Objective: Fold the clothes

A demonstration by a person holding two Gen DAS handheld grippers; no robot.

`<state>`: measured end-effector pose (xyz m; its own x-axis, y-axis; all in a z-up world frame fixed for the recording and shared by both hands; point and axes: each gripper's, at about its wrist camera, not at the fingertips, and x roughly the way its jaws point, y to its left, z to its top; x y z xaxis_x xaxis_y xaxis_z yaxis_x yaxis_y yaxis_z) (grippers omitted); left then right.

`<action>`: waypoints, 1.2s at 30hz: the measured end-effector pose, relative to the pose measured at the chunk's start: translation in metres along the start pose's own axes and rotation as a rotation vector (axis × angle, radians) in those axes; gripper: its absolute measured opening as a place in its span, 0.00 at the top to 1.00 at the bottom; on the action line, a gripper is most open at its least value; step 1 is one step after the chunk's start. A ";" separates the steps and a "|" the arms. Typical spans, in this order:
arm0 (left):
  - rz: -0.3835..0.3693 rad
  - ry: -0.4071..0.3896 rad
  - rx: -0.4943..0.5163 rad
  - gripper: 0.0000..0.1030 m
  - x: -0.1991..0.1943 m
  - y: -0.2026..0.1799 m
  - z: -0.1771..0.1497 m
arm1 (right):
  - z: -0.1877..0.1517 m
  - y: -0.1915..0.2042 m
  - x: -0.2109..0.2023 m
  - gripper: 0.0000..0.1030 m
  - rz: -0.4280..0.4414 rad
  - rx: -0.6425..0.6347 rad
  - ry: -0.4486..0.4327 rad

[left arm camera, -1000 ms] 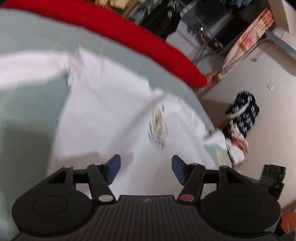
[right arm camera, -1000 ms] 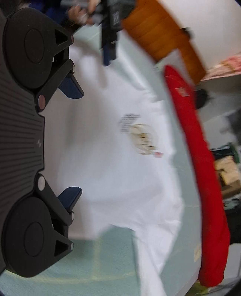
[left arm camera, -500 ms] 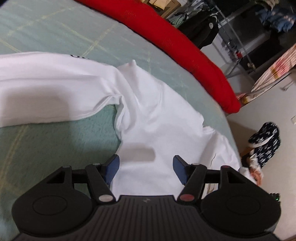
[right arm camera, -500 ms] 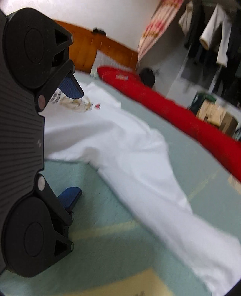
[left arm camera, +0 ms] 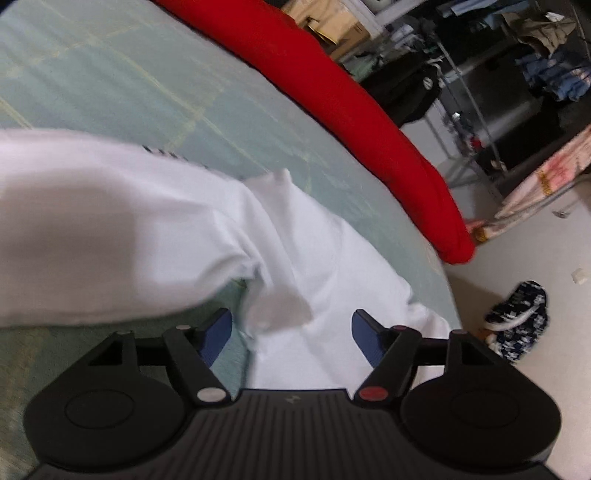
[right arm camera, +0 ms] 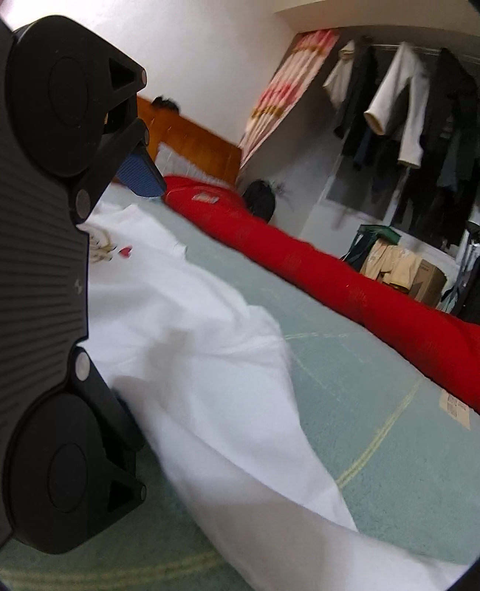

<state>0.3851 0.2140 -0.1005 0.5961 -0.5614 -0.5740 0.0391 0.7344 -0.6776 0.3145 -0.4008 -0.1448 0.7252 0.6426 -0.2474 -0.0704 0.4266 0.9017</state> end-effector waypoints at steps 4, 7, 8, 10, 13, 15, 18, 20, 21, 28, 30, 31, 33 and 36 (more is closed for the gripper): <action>-0.001 0.004 0.007 0.31 0.002 -0.002 -0.003 | 0.004 0.000 -0.002 0.00 0.031 -0.001 0.000; -0.011 -0.002 -0.005 0.31 0.004 -0.003 -0.002 | 0.027 0.001 -0.011 0.00 0.085 0.025 -0.060; -0.015 -0.001 -0.005 0.31 0.004 -0.003 -0.001 | 0.034 0.001 -0.014 0.00 0.104 0.034 -0.081; -0.015 -0.003 -0.008 0.31 0.005 -0.003 0.001 | 0.053 0.002 -0.015 0.00 0.102 0.042 -0.095; -0.016 -0.006 -0.016 0.31 0.006 -0.001 0.003 | 0.074 0.003 -0.013 0.00 0.051 0.022 -0.089; -0.025 -0.005 -0.026 0.31 0.006 0.002 0.002 | 0.079 -0.002 -0.008 0.00 0.008 0.023 -0.069; -0.041 0.001 -0.030 0.31 0.005 0.006 0.001 | 0.065 -0.010 -0.003 0.00 -0.038 0.046 -0.040; -0.049 0.012 -0.024 0.31 0.003 0.008 0.000 | 0.049 -0.015 -0.008 0.00 -0.026 0.062 -0.018; -0.052 0.019 -0.013 0.30 0.002 0.009 -0.001 | 0.040 -0.013 -0.011 0.00 -0.016 0.051 -0.008; -0.098 0.023 -0.024 0.23 0.018 0.012 0.006 | 0.003 0.001 -0.007 0.00 -0.007 -0.055 0.099; -0.103 0.026 -0.004 0.22 0.025 0.006 0.010 | 0.002 0.001 -0.004 0.00 -0.025 -0.070 0.095; -0.107 0.026 0.001 0.22 0.028 0.004 0.011 | 0.003 0.001 -0.003 0.00 -0.021 -0.061 0.091; -0.131 0.030 0.000 0.23 0.031 0.002 0.013 | 0.004 0.000 -0.001 0.00 -0.013 -0.041 0.083; -0.153 0.019 0.008 0.57 0.034 -0.001 0.013 | 0.002 -0.001 -0.003 0.00 -0.007 -0.040 0.078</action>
<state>0.4159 0.1988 -0.1136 0.5679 -0.6736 -0.4730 0.1342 0.6427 -0.7542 0.3137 -0.4048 -0.1442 0.6701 0.6865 -0.2824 -0.0936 0.4556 0.8853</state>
